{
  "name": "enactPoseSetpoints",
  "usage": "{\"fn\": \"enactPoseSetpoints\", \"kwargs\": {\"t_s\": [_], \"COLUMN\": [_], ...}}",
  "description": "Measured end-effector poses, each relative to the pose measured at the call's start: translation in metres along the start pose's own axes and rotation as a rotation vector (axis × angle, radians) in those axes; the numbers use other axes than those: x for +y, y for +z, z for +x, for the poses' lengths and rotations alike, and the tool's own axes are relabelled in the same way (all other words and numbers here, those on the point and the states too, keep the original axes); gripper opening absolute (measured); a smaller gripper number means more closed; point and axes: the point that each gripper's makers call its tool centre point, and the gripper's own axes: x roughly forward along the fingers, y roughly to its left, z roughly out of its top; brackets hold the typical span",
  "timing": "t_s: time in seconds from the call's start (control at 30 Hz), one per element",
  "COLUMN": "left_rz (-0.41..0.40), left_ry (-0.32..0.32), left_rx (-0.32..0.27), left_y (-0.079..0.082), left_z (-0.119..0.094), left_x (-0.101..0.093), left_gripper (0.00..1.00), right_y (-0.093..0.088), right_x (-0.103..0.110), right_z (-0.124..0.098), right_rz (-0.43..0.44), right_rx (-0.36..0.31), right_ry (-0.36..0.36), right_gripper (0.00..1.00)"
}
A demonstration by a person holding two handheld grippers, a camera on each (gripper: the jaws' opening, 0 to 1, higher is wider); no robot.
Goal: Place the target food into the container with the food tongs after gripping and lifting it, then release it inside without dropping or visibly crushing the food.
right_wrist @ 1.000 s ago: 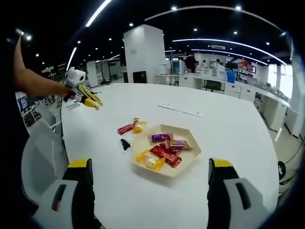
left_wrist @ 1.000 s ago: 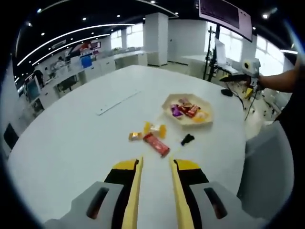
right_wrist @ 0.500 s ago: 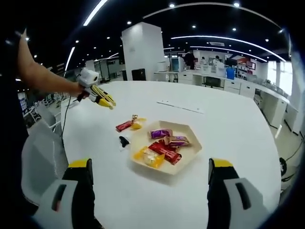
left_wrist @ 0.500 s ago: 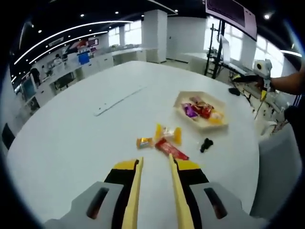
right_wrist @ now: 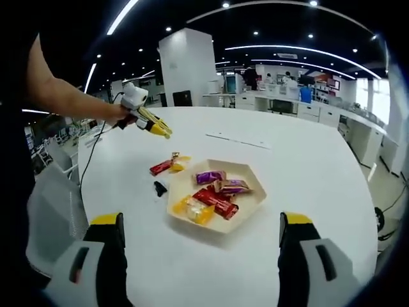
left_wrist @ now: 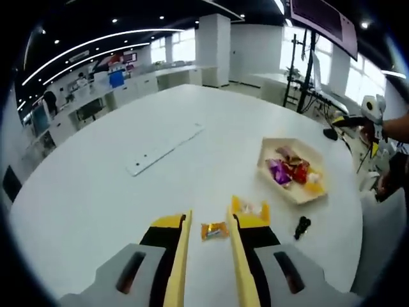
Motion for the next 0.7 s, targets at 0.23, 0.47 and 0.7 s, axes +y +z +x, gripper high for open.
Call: {"fn": "enactPoseSetpoints", "kwargs": {"t_s": [0.23, 0.47, 0.7], "left_rz": [-0.022, -0.014, -0.019], "left_ry": [0.022, 0.028, 0.022], "left_rx": [0.030, 0.078, 0.108], "left_y": [-0.015, -0.041, -0.054], "left_z": [0.014, 0.030, 0.043], "left_x": [0.000, -0.004, -0.007], "left_gripper": [0.26, 0.26, 0.25], "right_y": [0.001, -0.003, -0.009], "right_x": [-0.003, -0.004, -0.005], "right_z": [0.004, 0.002, 0.000], "right_rz": [0.004, 0.007, 0.014], "right_rx": [-0.002, 0.007, 0.022], "right_ry": [0.001, 0.001, -0.003], "right_gripper": [1.00, 1.00, 1.00]}}
